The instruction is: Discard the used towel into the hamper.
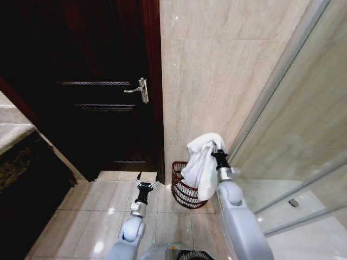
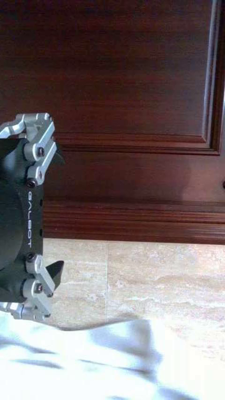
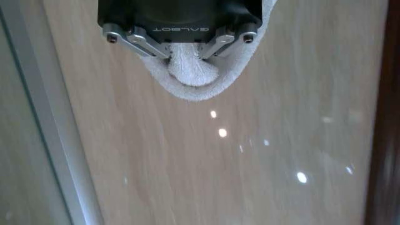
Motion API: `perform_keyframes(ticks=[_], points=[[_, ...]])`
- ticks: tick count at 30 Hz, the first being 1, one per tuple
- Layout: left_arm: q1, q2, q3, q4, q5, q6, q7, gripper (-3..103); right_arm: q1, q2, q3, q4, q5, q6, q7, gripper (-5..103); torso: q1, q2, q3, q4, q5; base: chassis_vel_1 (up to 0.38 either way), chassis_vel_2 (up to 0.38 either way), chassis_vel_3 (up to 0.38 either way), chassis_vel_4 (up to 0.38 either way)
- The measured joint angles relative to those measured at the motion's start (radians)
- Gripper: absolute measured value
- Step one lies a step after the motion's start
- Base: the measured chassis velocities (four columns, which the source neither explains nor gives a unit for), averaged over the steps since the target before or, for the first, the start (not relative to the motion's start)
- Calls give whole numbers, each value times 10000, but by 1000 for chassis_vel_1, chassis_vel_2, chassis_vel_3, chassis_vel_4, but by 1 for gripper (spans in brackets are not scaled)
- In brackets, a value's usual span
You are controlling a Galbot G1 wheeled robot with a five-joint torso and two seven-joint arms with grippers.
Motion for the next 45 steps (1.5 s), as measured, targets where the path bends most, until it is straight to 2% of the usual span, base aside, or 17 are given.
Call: perform_keyframes(ticks=[5, 11, 21, 29, 37, 45], points=[[4, 52, -19, -17, 1, -15, 1, 100, 426, -267, -214, 763, 221, -492, 374, 8, 0, 0, 0, 1, 2, 0, 0, 0, 0], [66, 103, -59, -17, -41, -71, 1, 100, 414, -102, -167, 194, 204, -427, 256, 8, 1, -1, 1, 1, 7, 0, 0, 0, 0], [-54, 81, 19, 191, -78, -105, 5, 100, -224, 751, 59, -1907, -110, 541, -541, 8, 1, 0, 1, 0, 6, 0, 0, 0, 0], [-98, 16, 89, 295, -26, -91, 18, 100, -508, 961, 56, -2348, -197, 821, -688, 8, 1, -1, 1, 0, 6, 0, 0, 0, 0], [-188, 12, 114, 283, -6, -26, 30, 100, -157, 515, 42, -1301, -83, 532, -383, 8, 1, 0, 0, 0, 4, 0, 0, 0, 0], [-126, 94, 74, 274, -130, -80, 118, 100, 749, -127, -125, -448, 409, -255, 319, 8, 0, 0, 1, 0, 5, 0, 0, 0, 0]])
